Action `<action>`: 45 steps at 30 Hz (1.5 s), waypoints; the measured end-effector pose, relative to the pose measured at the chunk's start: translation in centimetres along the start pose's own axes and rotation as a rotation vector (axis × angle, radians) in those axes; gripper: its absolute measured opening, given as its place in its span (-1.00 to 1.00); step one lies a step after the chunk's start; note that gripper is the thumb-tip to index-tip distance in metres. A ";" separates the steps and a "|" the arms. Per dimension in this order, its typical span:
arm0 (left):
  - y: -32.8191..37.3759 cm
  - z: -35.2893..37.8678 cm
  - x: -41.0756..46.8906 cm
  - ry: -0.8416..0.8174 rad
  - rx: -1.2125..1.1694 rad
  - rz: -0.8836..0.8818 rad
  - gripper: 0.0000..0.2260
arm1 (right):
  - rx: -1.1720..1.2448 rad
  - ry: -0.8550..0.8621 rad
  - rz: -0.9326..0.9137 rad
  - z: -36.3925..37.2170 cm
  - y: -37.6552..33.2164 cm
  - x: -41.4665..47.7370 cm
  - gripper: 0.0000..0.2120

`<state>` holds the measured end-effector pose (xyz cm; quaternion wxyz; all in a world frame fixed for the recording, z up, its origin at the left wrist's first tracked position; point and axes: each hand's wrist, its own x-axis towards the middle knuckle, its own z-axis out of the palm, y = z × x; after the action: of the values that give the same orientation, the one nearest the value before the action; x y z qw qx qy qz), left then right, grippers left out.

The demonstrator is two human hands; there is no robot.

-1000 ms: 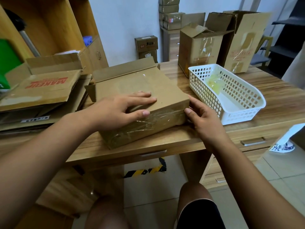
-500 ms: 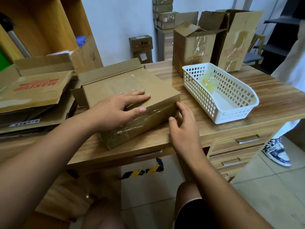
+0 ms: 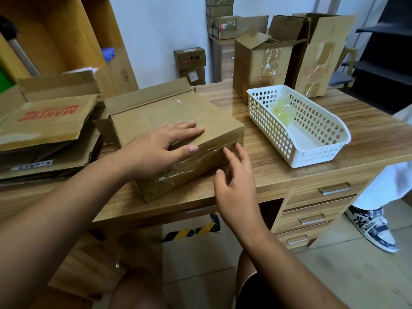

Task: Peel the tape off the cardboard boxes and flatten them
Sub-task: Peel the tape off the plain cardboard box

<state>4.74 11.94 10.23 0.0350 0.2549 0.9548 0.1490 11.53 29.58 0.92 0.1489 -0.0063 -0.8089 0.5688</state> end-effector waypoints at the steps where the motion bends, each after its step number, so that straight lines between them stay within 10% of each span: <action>1: 0.0 0.0 0.0 0.001 0.004 0.001 -0.53 | 0.001 0.000 -0.005 0.1 -0.1 -0.1 -0.51; 30: -0.2 0.0 0.0 0.015 -0.019 -0.010 -0.52 | 0.135 0.089 -0.069 0.3 0.4 -0.1 -0.68; 45: -0.3 0.1 0.1 0.006 -0.029 -0.032 -0.53 | 0.187 0.033 0.118 -0.2 -0.3 1.9 -0.38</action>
<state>4.49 11.75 10.03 0.0381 0.2384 0.9567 0.1628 9.78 30.00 1.72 0.1285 -0.0491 -0.7478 0.6495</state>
